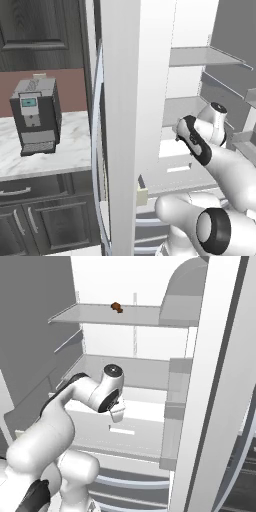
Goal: Fully open the fridge drawer.
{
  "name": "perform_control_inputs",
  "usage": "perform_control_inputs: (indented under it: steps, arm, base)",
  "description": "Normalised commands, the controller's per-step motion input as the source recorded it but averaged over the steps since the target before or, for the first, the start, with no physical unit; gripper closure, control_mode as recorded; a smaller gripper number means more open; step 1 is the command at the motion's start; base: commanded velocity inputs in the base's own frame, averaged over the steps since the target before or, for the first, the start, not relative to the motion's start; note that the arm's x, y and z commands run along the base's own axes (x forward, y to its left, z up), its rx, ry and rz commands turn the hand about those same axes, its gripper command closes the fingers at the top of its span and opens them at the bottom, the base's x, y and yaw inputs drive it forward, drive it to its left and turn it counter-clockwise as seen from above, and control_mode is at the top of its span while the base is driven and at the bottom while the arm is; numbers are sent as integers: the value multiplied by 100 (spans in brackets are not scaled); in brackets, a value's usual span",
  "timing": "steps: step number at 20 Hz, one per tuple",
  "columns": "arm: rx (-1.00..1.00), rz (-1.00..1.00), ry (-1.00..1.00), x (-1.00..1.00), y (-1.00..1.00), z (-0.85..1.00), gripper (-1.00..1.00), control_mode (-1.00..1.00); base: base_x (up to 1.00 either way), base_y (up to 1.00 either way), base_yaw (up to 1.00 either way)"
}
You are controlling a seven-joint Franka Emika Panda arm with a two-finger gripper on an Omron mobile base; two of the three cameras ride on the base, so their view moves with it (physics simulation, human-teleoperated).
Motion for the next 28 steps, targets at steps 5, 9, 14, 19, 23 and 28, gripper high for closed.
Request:
perform_control_inputs:
  steps: [5,9,14,19,23,28]
  arm:
    - [0,-3,0,57,0,-30,-100,-100]
    - [0,-1,0,38,0,-24,-100,-100]
    - [0,-1,0,26,-1,-29,-100,-100]
    - [0,0,0,18,-2,-31,-100,-100]
    - [0,0,0,1,-9,-28,-100,-100]
    - [0,0,0,0,-5,-20,100,-100]
  base:
    - [0,0,0]
    - [0,0,0]
    - [0,0,0]
    - [0,0,0]
    - [0,0,0]
    - [0,0,0]
